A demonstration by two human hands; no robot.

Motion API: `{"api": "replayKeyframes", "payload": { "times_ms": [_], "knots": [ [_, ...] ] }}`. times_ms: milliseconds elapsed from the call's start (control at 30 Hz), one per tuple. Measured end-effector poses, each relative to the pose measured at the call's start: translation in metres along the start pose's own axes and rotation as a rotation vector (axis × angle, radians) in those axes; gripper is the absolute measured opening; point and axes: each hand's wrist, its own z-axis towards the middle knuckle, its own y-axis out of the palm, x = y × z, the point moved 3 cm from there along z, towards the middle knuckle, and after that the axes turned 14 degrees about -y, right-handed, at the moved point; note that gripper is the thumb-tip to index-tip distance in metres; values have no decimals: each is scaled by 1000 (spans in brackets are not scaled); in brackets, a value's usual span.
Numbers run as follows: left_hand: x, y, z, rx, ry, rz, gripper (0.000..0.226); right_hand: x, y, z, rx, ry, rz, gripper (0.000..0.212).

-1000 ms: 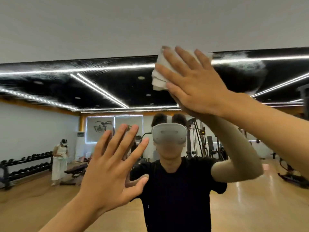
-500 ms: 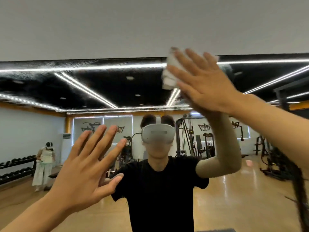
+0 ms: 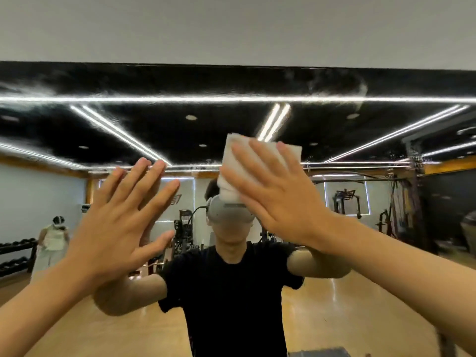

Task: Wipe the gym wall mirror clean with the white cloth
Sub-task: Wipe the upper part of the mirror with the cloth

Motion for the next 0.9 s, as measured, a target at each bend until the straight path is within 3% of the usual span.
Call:
{"api": "replayKeyframes", "payload": {
  "times_ms": [67, 200, 267, 333, 433, 533, 600, 667, 767, 833, 900],
  "knots": [
    [0, 0, 0, 7, 5, 7, 83, 32, -3, -11, -37, -55, -23, 57],
    [3, 0, 2, 7, -12, 7, 83, 132, -28, 10, 93, 465, -15, 60],
    [3, 0, 1, 5, -12, 3, 82, 127, -28, 44, 136, 568, 11, 61],
    [1, -1, 1, 9, -5, 3, 83, 84, -24, 84, 165, 465, -11, 62],
    [-2, 0, 0, 8, 2, 14, 83, 9, -12, 115, 117, 115, -27, 60],
    [-3, 1, 0, 12, 9, 21, 83, 19, -13, 99, 21, -137, -25, 58],
    [-2, 1, 0, 12, 6, 17, 83, 71, -18, 79, 17, -61, -48, 59],
    [-1, 1, 1, 11, 2, 5, 82, 129, -28, 58, 89, 171, -62, 61],
    [-2, 2, 0, 9, 0, -3, 82, 141, -33, 51, 151, 409, -17, 63],
    [-3, 2, 0, 13, 4, -3, 83, 103, -25, 51, 158, 376, -65, 65],
    [-4, 2, 0, 18, 13, 0, 83, 56, -12, 36, 91, 188, -30, 64]
  ]
}}
